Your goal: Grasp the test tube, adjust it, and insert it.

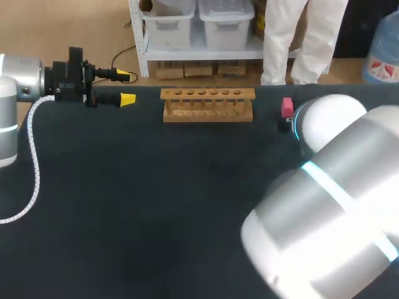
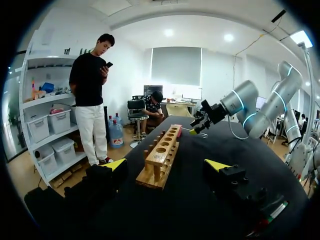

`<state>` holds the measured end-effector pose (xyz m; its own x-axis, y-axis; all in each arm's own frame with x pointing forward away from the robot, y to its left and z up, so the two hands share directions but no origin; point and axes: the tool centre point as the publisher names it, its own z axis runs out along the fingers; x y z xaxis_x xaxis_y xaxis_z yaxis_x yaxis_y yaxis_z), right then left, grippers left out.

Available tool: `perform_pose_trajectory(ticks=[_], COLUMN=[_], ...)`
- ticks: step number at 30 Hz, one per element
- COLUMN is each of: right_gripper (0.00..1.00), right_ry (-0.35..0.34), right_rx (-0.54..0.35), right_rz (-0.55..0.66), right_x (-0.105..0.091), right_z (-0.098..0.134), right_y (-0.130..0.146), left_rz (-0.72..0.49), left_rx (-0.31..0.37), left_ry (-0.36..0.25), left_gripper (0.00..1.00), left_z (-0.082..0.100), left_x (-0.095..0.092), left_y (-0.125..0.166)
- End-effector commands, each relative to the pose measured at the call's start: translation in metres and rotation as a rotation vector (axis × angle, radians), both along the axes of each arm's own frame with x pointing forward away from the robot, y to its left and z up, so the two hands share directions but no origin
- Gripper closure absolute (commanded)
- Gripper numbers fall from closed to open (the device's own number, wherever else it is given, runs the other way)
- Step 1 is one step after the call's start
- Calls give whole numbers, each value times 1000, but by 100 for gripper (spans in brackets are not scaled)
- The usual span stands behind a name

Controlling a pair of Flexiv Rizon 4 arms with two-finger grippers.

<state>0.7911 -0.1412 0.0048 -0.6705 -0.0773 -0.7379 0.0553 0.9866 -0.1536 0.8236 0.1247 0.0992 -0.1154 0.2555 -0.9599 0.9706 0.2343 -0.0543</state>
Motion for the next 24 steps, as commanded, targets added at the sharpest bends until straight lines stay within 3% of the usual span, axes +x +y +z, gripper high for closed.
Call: perform_pose_trajectory(ticks=[1, 11, 24], right_gripper=[0, 0, 0], right_ry=[-20, -32, -29], right_rx=[-21, 14, 122], right_rz=[-40, -9, 36], right_x=[1, 2, 1], right_z=[-2, 3, -3], right_y=[1, 1, -3], left_rz=[-1, -1, -1], left_rx=[-2, -2, -2], left_ry=[-3, -3, -3], left_gripper=[0, 0, 0], left_z=[-1, -1, -1], left_x=[0, 0, 0], left_y=[0, 0, 0])
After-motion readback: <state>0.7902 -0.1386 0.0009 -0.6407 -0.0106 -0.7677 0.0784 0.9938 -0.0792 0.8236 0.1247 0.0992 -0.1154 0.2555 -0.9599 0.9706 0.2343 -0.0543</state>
